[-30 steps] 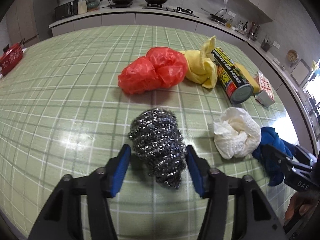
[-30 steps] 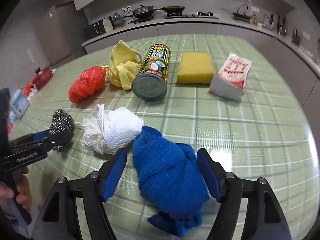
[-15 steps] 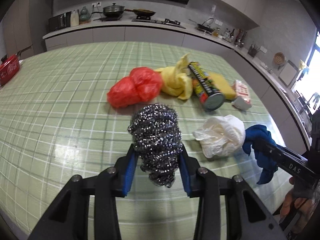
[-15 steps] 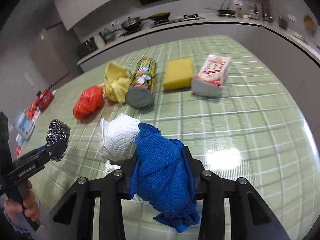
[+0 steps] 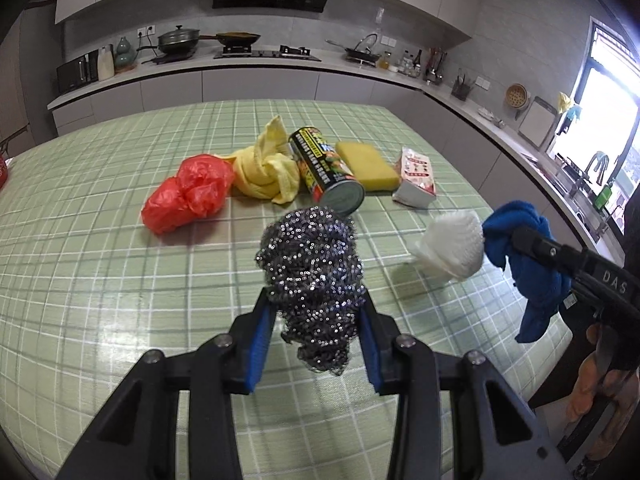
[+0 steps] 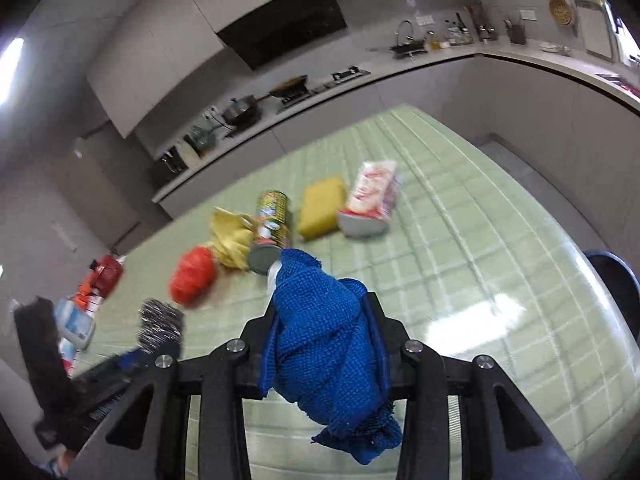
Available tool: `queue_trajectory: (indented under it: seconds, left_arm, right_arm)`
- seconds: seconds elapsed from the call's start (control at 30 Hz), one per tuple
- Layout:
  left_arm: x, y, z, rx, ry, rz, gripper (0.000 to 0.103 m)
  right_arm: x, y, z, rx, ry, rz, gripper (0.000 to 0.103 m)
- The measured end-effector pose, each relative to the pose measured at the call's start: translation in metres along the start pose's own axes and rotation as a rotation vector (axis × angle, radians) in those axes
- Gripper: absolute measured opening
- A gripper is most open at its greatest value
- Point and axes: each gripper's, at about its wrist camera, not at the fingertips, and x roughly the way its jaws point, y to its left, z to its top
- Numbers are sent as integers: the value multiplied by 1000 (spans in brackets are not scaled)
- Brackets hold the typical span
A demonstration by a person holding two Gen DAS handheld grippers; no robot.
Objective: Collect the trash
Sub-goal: 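Carry the steel scrubber and blue cloth over the black bucket with both tools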
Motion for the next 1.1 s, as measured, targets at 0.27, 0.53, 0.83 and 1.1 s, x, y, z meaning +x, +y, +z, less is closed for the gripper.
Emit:
queue_trajectory:
  seconds: [0.27, 0.53, 0.83, 1.1]
  left_arm:
    - [-5, 16, -1, -43, -16, 42, 41]
    - [-4, 37, 4, -89, -21, 70, 41]
    - [1, 30, 11, -78, -26, 52, 41]
    - [5, -22, 17, -14, -31, 13, 41]
  right_arm:
    - [18, 31, 17, -41, 5, 94, 40]
    - [25, 47, 35, -50, 1, 145, 40]
    - [26, 39, 35, -71, 3, 55, 40]
    - [2, -5, 28, -69, -4, -54, 40]
